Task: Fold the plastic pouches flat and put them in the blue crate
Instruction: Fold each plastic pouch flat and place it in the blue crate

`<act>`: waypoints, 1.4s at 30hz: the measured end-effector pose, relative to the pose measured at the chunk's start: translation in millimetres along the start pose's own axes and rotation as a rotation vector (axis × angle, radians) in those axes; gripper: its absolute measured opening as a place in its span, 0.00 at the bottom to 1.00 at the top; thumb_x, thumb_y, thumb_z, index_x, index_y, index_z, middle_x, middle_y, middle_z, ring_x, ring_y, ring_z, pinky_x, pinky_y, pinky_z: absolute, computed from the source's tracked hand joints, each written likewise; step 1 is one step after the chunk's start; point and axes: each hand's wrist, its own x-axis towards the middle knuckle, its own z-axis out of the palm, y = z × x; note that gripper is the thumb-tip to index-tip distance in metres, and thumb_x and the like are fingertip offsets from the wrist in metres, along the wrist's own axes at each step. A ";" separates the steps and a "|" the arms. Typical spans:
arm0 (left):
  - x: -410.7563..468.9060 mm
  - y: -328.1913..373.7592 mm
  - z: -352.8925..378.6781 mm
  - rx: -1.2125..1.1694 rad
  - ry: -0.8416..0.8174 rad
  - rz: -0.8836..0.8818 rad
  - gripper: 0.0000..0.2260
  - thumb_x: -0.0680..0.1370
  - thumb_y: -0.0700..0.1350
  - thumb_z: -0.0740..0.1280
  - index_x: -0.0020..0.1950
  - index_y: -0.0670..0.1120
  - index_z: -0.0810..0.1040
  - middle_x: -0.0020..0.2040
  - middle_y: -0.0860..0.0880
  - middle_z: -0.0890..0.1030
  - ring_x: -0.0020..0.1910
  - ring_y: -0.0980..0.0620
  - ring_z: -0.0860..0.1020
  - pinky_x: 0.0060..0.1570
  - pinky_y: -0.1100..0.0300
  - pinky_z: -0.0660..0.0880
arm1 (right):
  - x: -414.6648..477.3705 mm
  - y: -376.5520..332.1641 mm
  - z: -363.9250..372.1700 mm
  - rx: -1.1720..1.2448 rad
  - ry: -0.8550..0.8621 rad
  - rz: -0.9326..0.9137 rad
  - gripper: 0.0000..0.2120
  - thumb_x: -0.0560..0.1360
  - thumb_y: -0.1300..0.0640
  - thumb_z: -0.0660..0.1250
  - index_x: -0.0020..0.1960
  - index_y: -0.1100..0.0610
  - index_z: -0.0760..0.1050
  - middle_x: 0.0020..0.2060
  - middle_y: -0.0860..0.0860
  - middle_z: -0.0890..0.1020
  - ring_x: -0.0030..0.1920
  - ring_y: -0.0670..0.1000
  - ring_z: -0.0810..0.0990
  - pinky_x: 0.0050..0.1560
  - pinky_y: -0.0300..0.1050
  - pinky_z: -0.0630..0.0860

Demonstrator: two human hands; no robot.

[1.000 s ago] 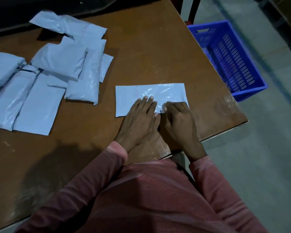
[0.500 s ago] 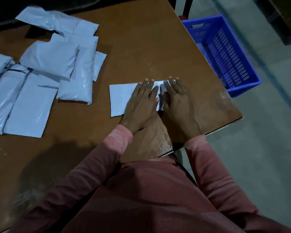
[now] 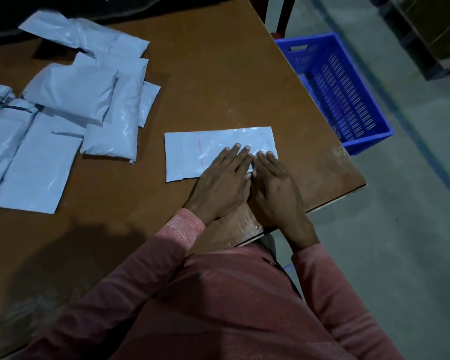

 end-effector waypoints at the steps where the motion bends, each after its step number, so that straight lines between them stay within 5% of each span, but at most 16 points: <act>1: -1.8 0.3 3.4 0.012 -0.006 0.009 0.24 0.86 0.49 0.55 0.80 0.39 0.65 0.80 0.41 0.65 0.81 0.43 0.60 0.80 0.47 0.56 | -2.4 0.9 2.8 -0.001 -0.005 0.017 0.23 0.80 0.58 0.56 0.70 0.67 0.74 0.69 0.63 0.76 0.73 0.61 0.71 0.72 0.58 0.70; 8: -3.9 -1.0 4.1 -0.029 -0.022 0.000 0.23 0.87 0.48 0.54 0.80 0.40 0.65 0.81 0.43 0.64 0.82 0.45 0.58 0.81 0.49 0.54 | -1.1 1.2 3.4 0.027 0.051 0.031 0.20 0.78 0.64 0.62 0.69 0.68 0.75 0.68 0.63 0.76 0.72 0.60 0.73 0.72 0.55 0.71; 13: -18.4 1.9 -7.7 -0.055 -0.013 -0.007 0.23 0.87 0.48 0.52 0.79 0.38 0.67 0.80 0.41 0.66 0.81 0.43 0.60 0.80 0.47 0.56 | -9.4 -13.1 -7.8 0.050 0.130 0.023 0.16 0.72 0.69 0.69 0.59 0.69 0.80 0.59 0.65 0.82 0.63 0.61 0.81 0.68 0.49 0.72; 18: -36.5 -2.3 -8.4 -0.042 -0.102 0.041 0.24 0.87 0.49 0.50 0.82 0.41 0.61 0.83 0.43 0.59 0.83 0.46 0.53 0.82 0.48 0.51 | -17.7 -17.1 -5.3 0.075 0.065 0.041 0.16 0.72 0.68 0.66 0.59 0.67 0.81 0.59 0.63 0.83 0.63 0.61 0.80 0.67 0.49 0.73; 21: -27.5 -7.4 -24.3 -0.238 -0.030 -0.019 0.23 0.87 0.49 0.55 0.80 0.41 0.67 0.80 0.44 0.66 0.82 0.47 0.59 0.81 0.54 0.50 | -2.7 -16.5 -23.5 0.089 0.043 -0.006 0.12 0.70 0.65 0.64 0.50 0.66 0.83 0.50 0.62 0.85 0.54 0.62 0.83 0.55 0.50 0.78; 24: -18.0 -36.2 -41.4 -0.232 0.088 -0.146 0.22 0.85 0.48 0.60 0.78 0.42 0.70 0.77 0.42 0.71 0.79 0.43 0.65 0.79 0.45 0.58 | 16.1 -22.4 -34.9 0.094 0.019 -0.042 0.17 0.72 0.60 0.62 0.56 0.63 0.83 0.56 0.60 0.84 0.58 0.61 0.82 0.57 0.52 0.79; 29: -2.5 -99.1 -66.5 -0.159 -0.190 -0.368 0.36 0.76 0.65 0.63 0.79 0.47 0.64 0.75 0.43 0.71 0.74 0.40 0.68 0.71 0.40 0.67 | 59.3 -34.9 -34.4 0.197 0.009 0.011 0.15 0.77 0.55 0.66 0.60 0.59 0.83 0.50 0.56 0.87 0.50 0.58 0.84 0.50 0.46 0.76; 34: 15.1 -118.2 -75.7 -0.145 -0.346 -0.329 0.43 0.64 0.75 0.67 0.74 0.55 0.70 0.65 0.48 0.77 0.62 0.45 0.75 0.57 0.48 0.76 | 89.8 -26.8 -17.9 0.231 -0.070 0.061 0.08 0.71 0.58 0.74 0.50 0.57 0.84 0.47 0.54 0.83 0.47 0.55 0.82 0.47 0.45 0.77; 39: 30.1 -95.9 -77.4 -0.259 -0.280 -0.302 0.28 0.66 0.59 0.82 0.59 0.50 0.77 0.54 0.50 0.75 0.51 0.50 0.73 0.49 0.53 0.75 | 93.7 -20.1 -25.1 0.175 -0.187 0.056 0.28 0.67 0.43 0.80 0.63 0.53 0.80 0.57 0.53 0.80 0.58 0.55 0.76 0.58 0.51 0.72; 42: 56.4 -85.1 -83.9 -0.371 -0.236 -0.225 0.21 0.67 0.51 0.83 0.52 0.50 0.77 0.49 0.52 0.77 0.47 0.50 0.76 0.40 0.56 0.74 | 93.1 -9.7 -45.8 0.087 -0.218 0.059 0.20 0.68 0.36 0.76 0.52 0.48 0.80 0.47 0.49 0.82 0.49 0.53 0.78 0.50 0.50 0.69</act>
